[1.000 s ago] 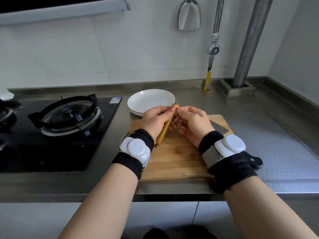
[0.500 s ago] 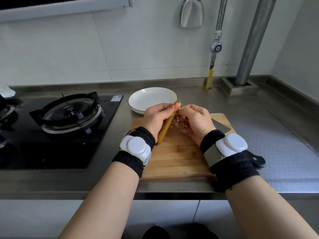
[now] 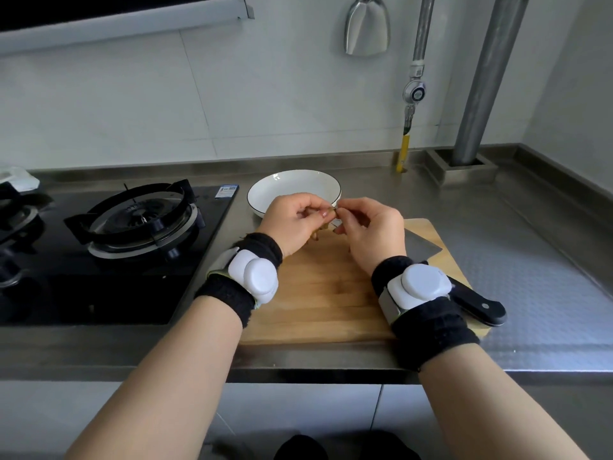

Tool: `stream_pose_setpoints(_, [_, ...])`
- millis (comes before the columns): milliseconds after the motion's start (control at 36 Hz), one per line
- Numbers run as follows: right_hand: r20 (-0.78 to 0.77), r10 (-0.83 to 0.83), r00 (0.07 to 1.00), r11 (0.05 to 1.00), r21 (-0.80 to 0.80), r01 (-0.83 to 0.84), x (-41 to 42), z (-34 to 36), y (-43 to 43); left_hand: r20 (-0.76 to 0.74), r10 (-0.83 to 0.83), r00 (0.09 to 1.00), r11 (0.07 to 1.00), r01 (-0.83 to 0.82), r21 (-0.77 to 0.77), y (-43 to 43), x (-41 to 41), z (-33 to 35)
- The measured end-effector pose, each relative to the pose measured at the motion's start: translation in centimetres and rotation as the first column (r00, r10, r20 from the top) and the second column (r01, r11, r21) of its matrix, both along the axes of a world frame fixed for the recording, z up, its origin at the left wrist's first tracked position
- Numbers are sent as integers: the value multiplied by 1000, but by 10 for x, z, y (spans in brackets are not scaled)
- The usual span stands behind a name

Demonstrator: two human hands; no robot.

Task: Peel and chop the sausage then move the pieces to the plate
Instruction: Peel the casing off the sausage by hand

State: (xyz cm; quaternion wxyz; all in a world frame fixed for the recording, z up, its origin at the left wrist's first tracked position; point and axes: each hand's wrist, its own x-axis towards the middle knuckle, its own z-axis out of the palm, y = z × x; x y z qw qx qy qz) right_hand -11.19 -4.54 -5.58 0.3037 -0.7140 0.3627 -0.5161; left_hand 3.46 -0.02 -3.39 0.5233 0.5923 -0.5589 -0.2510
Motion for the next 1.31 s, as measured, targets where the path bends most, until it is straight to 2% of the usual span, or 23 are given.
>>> stream_pose_setpoints(194, [-138,-9,990,997,-83,-2,3,-2,0,219,-4,976,991,-24,128,1,11,14])
stream_pose_setpoints(500, [-282,-16,959,989,-145,-26,5,-4,2,468,-4,884,988,-69,140,4,15,25])
stream_pose_setpoints(750, [-382,-74,921,988,-156,14,6,-3,6,549,-69,833,975,-60,215,6,11,32])
stream_pose_setpoints(889, [-369,-44,928,992,-129,-5,6,-4,6,552,-108,827,968,-39,248,9,11,34])
stream_pose_setpoints(1083, [-256,52,965,997,-35,-63,8,-4,6,447,-110,888,961,-20,277,15,21,36])
stream_pose_setpoints(1306, [-281,78,957,997,3,-80,7,-4,7,471,-139,871,956,-7,295,15,16,39])
